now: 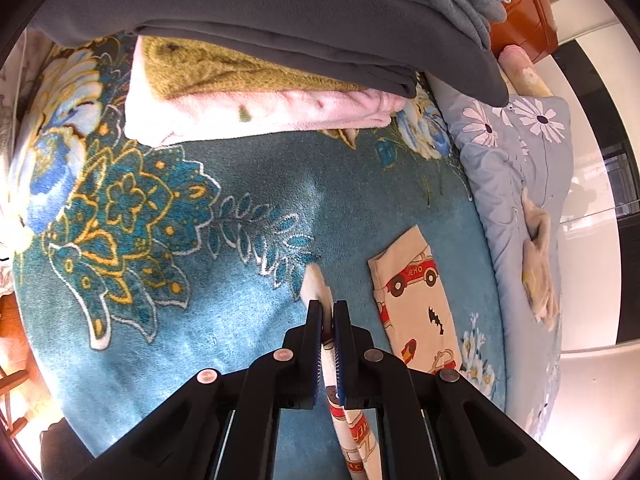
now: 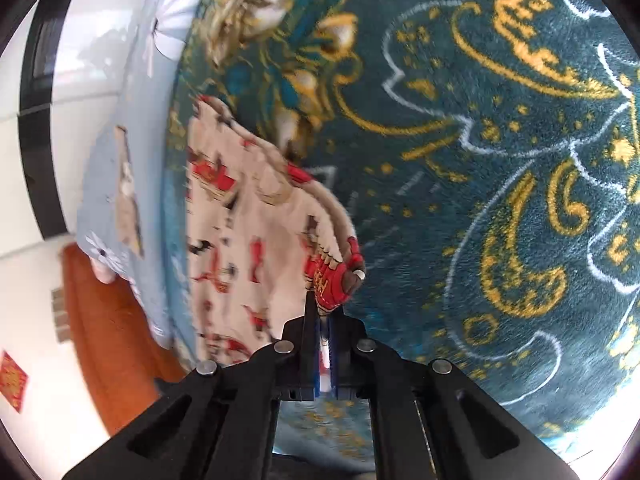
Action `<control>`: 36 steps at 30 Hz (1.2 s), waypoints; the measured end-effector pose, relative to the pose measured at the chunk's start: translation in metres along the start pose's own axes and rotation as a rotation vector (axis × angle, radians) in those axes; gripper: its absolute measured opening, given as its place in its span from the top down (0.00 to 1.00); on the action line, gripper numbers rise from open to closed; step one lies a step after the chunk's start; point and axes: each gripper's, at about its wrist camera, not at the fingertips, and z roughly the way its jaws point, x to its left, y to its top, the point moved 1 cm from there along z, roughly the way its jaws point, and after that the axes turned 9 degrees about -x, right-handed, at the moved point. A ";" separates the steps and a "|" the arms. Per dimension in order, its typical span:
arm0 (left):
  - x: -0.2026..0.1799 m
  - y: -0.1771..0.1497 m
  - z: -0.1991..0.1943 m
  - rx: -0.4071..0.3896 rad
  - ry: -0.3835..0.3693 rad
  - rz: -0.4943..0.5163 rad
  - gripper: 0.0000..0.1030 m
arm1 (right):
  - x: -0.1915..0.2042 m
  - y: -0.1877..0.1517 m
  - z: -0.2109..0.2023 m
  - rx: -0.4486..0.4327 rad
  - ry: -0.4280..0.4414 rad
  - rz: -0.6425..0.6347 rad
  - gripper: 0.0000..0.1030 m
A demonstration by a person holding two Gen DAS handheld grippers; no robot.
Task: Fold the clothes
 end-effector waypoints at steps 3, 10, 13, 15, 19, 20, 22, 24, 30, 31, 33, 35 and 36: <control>-0.020 0.007 0.000 0.003 0.017 0.027 0.94 | 0.061 0.018 -0.019 -0.024 0.129 -0.126 0.97; -0.095 0.020 0.048 0.050 0.100 0.048 0.94 | 0.158 0.060 0.036 -0.037 0.192 -0.220 0.97; -0.122 0.023 0.074 0.066 0.154 0.088 0.94 | 0.174 0.068 0.065 -0.050 0.173 -0.190 0.97; -0.131 0.027 0.089 0.080 0.162 0.092 0.94 | 0.181 0.073 0.081 -0.065 0.160 -0.166 0.97; -0.143 0.035 0.119 0.108 0.181 0.100 0.94 | 0.186 0.082 0.101 -0.097 0.090 -0.171 0.97; -0.145 0.036 0.125 0.116 0.183 0.107 0.94 | 0.186 0.085 0.104 -0.105 0.079 -0.175 0.97; -0.148 0.037 0.137 0.132 0.174 0.124 0.94 | 0.187 0.090 0.106 -0.127 0.062 -0.182 0.97; -0.151 0.038 0.146 0.144 0.151 0.148 0.93 | 0.188 0.095 0.108 -0.154 0.048 -0.190 0.97; -0.151 0.041 0.147 0.141 0.015 0.167 0.83 | 0.190 0.097 0.119 -0.185 -0.035 -0.235 0.97; -0.148 0.041 0.143 0.130 0.008 0.170 0.78 | 0.190 0.096 0.121 -0.184 -0.044 -0.242 0.97; -0.135 0.040 0.133 0.110 -0.006 0.151 0.75 | 0.190 0.095 0.124 -0.184 -0.060 -0.257 0.96; -0.116 0.036 0.127 0.108 -0.009 0.105 0.71 | 0.189 0.095 0.126 -0.180 -0.066 -0.265 0.94; -0.107 0.032 0.126 0.113 -0.008 0.084 0.70 | 0.189 0.094 0.126 -0.179 -0.068 -0.268 0.94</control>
